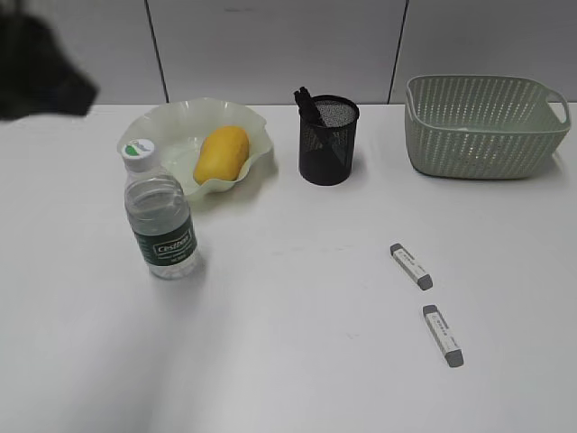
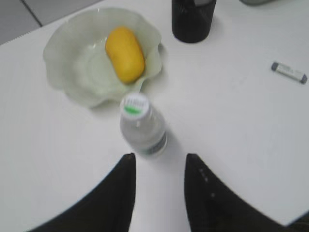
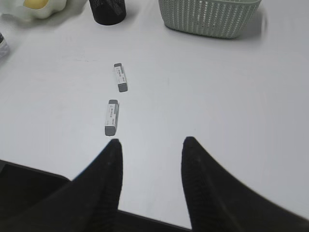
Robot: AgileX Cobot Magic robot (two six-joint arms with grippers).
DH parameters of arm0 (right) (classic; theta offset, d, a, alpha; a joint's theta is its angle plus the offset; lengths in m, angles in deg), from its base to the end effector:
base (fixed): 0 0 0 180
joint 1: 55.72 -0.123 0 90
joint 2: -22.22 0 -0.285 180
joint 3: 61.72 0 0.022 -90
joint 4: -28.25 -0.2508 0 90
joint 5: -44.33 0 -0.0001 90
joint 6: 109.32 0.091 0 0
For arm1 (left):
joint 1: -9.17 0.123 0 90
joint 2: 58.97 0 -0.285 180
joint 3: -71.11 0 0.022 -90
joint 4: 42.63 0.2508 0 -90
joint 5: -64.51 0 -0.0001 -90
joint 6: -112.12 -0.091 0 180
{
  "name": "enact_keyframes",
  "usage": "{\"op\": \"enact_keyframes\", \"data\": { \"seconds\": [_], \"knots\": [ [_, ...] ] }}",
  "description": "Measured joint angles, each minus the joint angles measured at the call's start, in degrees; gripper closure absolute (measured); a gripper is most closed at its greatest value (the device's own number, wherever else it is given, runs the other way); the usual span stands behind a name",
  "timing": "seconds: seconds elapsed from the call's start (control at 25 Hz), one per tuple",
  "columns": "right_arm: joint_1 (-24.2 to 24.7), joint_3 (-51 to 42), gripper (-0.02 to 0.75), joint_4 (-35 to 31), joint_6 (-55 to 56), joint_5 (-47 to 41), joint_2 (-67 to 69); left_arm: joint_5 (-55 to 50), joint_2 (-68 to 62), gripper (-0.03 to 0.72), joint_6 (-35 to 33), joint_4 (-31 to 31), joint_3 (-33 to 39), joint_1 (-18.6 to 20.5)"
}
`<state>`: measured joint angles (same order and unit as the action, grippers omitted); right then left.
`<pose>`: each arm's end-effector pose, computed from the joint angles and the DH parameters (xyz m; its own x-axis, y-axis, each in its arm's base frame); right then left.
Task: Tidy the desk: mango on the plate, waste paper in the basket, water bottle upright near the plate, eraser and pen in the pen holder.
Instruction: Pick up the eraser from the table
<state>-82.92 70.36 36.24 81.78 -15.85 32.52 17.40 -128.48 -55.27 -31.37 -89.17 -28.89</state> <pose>0.0057 -0.0094 0.2820 -0.4609 -0.0988 -0.8819 -0.3045 0.9511 0.0526 0.1761 -0.1213 0.3507 -0.6076 0.3685 -0.7036 0.4815 0.8754 0.0427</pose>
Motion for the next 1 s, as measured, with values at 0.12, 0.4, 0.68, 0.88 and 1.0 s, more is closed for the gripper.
{"op": "enact_keyframes", "data": {
  "seconds": [0.12, 0.4, 0.68, 0.88, 1.0],
  "knots": [
    [0.00, 0.00, 0.408, 0.00, 0.00, 0.00, 0.00, -3.23, 19.05, 0.384, 0.00, -0.95, 10.03, 0.00],
    [0.00, 0.13, 0.408, 0.03, -0.11, 0.46, 0.15, -12.25, 48.77, 0.334, 0.00, -2.71, 22.51, 0.00],
    [0.00, 1.60, 0.408, -0.07, -1.03, 13.25, 17.19, -14.23, 62.06, 0.331, 0.00, -3.98, 26.37, 0.00],
    [0.00, 5.45, 0.402, -0.13, -1.83, 26.12, 48.26, -14.12, 62.09, 0.333, 0.00, -4.16, 26.58, 0.00],
    [0.00, 13.18, 0.386, -0.13, -2.45, 27.16, 66.87, -14.07, 62.09, 0.349, 0.00, -4.16, 26.58, 0.00]
  ]
}}
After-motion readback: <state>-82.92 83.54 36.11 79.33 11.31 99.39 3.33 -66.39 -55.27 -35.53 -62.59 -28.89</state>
